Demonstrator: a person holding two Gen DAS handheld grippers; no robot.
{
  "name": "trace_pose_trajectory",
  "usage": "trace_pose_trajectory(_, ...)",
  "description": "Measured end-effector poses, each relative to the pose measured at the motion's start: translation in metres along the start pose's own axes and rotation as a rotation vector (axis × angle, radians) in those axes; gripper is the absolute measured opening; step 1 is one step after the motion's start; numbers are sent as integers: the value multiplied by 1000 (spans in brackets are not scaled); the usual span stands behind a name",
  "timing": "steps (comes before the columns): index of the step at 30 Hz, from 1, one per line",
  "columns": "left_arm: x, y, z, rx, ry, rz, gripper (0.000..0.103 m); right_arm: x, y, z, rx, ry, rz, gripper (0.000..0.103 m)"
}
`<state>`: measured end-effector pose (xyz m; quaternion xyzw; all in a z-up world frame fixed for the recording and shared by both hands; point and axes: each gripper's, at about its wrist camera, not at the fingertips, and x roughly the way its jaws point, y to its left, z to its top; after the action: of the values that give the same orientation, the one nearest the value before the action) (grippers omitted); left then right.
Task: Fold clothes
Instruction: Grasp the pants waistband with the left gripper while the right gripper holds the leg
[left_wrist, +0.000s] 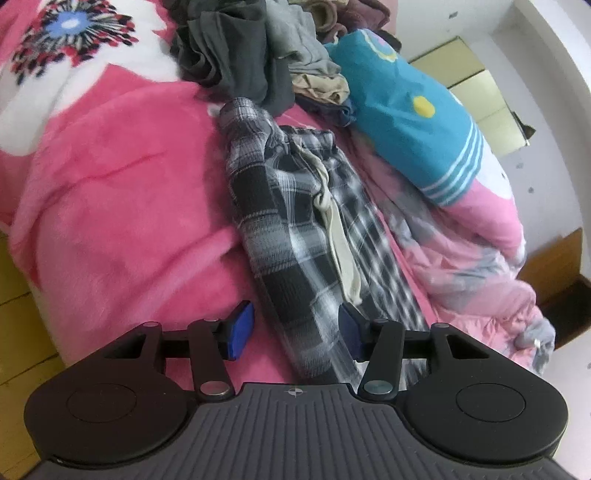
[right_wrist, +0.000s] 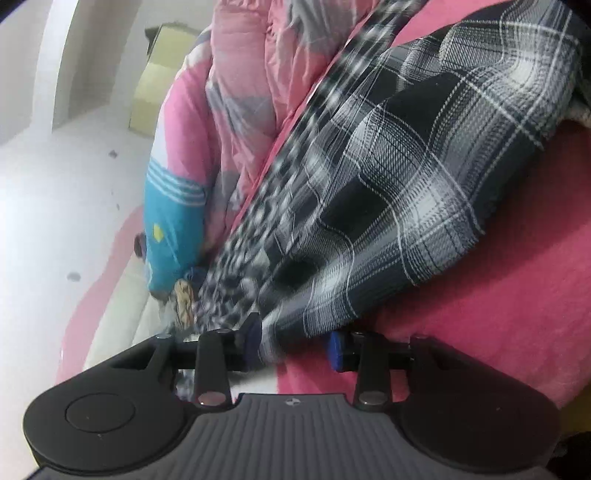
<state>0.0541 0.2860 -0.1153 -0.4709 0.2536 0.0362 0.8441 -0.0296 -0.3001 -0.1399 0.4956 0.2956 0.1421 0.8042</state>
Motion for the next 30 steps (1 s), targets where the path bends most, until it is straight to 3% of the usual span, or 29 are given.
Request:
trace_pose_trajectory(1, 3, -1, 1, 4, 4, -5, 48, 4, 1, 0, -2, -12, 6, 39)
trace_pose_trajectory(4, 8, -11, -2, 58, 28, -32, 14, 13, 6, -1, -17, -13, 38, 38)
trace_pose_trajectory(5, 8, -15, -5, 78, 25, -36, 12, 16, 8, -1, -23, -3, 57, 33)
trace_pose_trajectory(6, 6, -18, -5, 87, 17, -41, 9, 18, 10, -2, -31, 15, 72, 20)
trace_pose_trajectory(8, -1, -21, -4, 86, -1, -56, 6, 18, 13, -3, -47, 47, 91, 6)
trace_pose_trajectory(13, -23, -26, 9, 71, -18, -65, 4, 5, 26, -4, -58, 118, 147, 2)
trace_pose_trajectory(18, -17, -22, 4, 142, 35, 40, 4, 7, 17, -10, -51, 231, 52, 2)
trace_pose_trajectory(24, -15, -9, -5, 188, 59, 108, 5, 6, 15, -13, -63, 267, -15, 2)
trace_pose_trajectory(27, -15, -1, -5, 173, 64, 98, 8, 14, 13, -16, -86, 293, -76, 2)
trace_pose_trajectory(30, -25, 4, 2, 125, 30, 64, 26, 9, 16, -17, -118, 289, -71, 4)
